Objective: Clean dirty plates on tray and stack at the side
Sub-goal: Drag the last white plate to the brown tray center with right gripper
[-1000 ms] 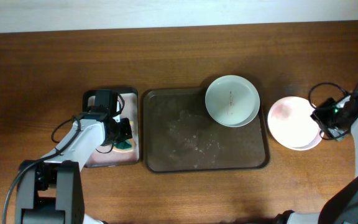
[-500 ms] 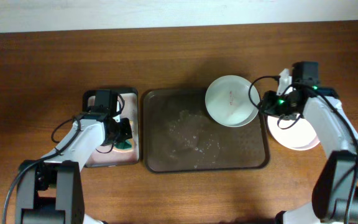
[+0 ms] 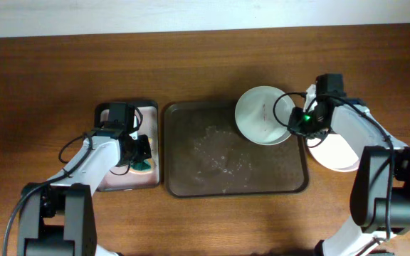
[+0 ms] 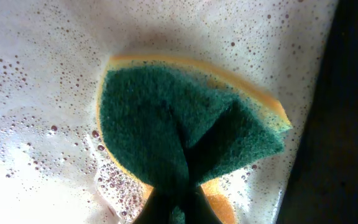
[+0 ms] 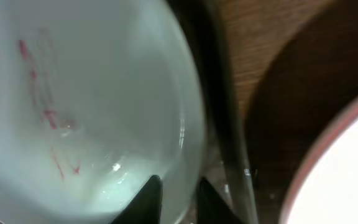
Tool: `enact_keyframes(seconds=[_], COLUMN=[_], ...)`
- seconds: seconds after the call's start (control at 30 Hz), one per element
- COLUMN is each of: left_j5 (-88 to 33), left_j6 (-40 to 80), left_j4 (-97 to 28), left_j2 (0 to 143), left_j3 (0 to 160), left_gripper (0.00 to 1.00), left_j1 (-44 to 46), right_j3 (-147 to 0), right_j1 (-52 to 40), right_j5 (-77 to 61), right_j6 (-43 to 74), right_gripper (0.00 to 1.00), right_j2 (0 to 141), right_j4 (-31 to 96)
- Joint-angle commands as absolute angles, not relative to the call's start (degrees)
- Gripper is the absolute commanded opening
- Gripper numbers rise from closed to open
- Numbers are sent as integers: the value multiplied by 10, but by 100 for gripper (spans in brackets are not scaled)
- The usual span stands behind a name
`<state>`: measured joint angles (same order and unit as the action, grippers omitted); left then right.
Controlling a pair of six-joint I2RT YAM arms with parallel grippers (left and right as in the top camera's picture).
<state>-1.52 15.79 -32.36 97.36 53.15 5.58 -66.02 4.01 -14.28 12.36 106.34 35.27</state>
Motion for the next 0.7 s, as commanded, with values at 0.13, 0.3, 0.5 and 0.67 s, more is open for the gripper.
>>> enact_keyframes(seconds=[0.13,0.3,0.5,0.67], left_j5=[-22,-22,-22,-22], left_j6=[149,149,149,149], left_j4=[-326,-325,-326,-326], left_j2=[994,994,994,994], left_j3=[526,526,526,526], left_gripper=[0,0,1,1], left_j1=[55,55,55,55], right_j3=[-655,-655,-655,-655], right_j1=[8,-15,-34,-29], right_j5=[-146,-151,-199,-160], right_j6=[141,145,145,144], right_gripper=[4,4,31,36], right_j2=[1080,1080,1080,1080], right_j4=[382,436,462,392])
